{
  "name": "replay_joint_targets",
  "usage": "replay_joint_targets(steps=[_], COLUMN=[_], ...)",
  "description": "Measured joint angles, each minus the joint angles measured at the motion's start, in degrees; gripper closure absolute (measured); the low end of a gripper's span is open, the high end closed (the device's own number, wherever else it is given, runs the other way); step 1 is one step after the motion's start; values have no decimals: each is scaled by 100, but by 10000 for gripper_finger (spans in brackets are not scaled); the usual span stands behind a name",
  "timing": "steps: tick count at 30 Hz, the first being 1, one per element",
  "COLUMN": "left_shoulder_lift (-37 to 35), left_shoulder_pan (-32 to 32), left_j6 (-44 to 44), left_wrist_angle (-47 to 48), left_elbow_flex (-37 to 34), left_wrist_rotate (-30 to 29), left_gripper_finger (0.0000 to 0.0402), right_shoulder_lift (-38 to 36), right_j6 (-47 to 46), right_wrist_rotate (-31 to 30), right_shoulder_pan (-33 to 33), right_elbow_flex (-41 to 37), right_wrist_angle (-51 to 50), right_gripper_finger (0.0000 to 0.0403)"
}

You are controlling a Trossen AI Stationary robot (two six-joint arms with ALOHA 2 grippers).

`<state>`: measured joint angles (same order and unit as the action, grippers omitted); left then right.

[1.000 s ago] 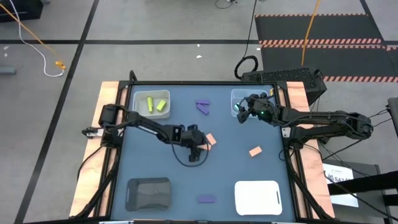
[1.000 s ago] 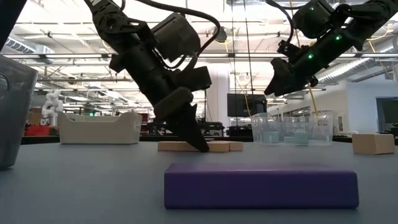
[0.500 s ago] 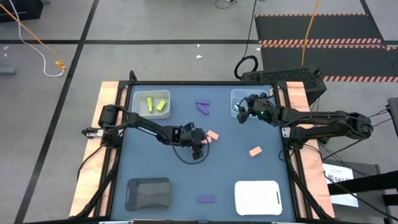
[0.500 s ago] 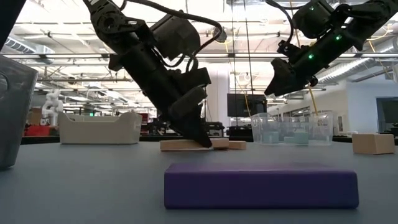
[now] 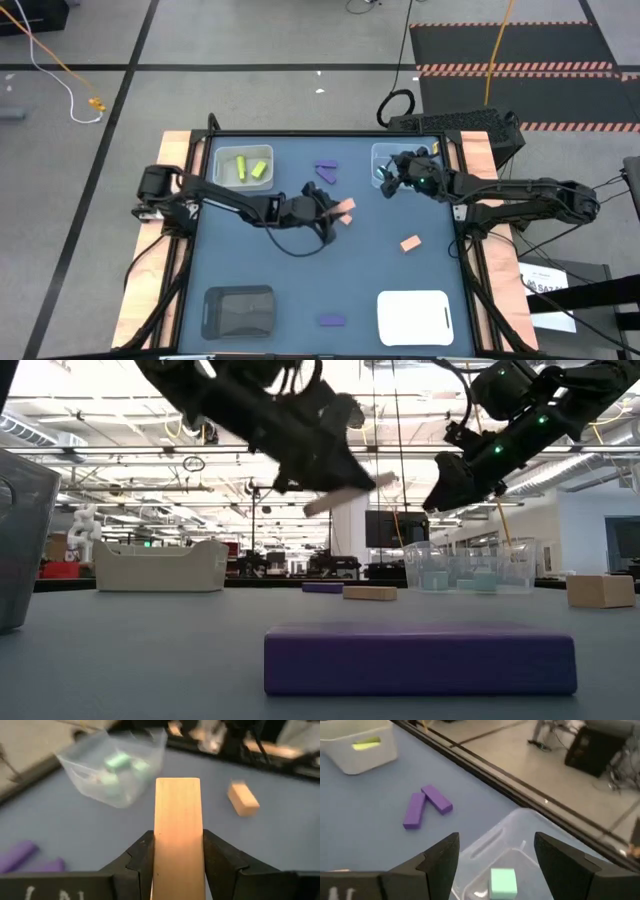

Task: Sort & place blocks by color
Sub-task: Put the orange block into the black bin

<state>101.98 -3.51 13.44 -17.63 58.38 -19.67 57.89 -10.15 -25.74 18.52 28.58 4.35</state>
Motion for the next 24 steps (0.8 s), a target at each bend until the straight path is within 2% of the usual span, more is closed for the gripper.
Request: replay_joint_targets(steps=[6,15,20,24], left_shoulder_lift=[-451,-593,-593,-595], left_shoulder_pan=[-22,-58,-78,-125], left_j6=[-137,-440,-425,-489], left_wrist_angle=[-258,-1277,-1368,-1554], left_elbow_flex=[-4,1,1,1], left_wrist_rotate=[-571,-593,-596,-598], left_gripper_finger=[271,271,271,271], right_shoulder_lift=[0,0,-2,-2], right_j6=[341,345,-421,-403], right_wrist_rotate=[56,66,691,809], right_shoulder_pan=[-22,-24,-22,-24], right_elbow_flex=[2,2,2,2], right_wrist_angle=[464,1179,1283,1540], right_gripper_finger=[156,156,156,156])
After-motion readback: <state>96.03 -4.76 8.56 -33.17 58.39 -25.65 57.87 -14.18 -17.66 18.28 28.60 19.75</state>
